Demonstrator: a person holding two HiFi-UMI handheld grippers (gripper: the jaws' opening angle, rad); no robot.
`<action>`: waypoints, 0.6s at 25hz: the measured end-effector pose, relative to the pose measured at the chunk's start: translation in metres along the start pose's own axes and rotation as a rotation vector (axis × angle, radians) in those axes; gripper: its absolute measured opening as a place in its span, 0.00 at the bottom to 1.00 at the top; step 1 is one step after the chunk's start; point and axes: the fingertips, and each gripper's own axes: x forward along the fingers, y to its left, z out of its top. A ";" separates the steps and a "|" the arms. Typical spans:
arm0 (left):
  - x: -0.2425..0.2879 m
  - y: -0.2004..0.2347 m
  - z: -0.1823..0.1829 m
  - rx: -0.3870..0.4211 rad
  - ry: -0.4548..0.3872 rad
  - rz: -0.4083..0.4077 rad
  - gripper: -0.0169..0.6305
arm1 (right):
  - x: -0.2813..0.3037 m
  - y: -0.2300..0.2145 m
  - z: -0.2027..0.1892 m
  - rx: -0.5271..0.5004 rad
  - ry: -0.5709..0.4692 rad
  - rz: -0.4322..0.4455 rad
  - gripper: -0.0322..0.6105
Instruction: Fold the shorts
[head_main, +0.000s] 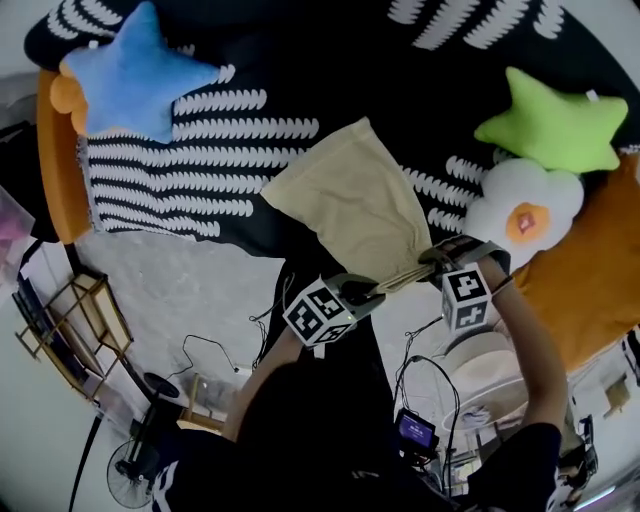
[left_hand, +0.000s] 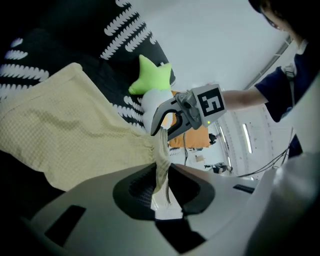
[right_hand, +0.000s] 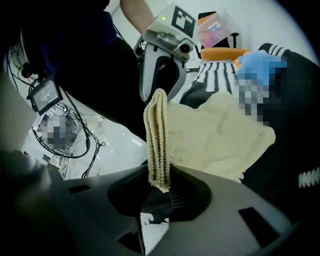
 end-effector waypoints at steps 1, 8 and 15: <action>-0.007 0.007 0.007 -0.030 -0.045 0.010 0.14 | -0.006 -0.012 0.003 -0.001 0.000 -0.008 0.19; -0.067 0.057 0.057 -0.149 -0.321 0.123 0.14 | -0.043 -0.094 0.034 0.050 0.012 0.128 0.19; -0.134 0.134 0.086 -0.178 -0.456 0.256 0.14 | -0.039 -0.195 0.080 0.223 -0.098 0.174 0.20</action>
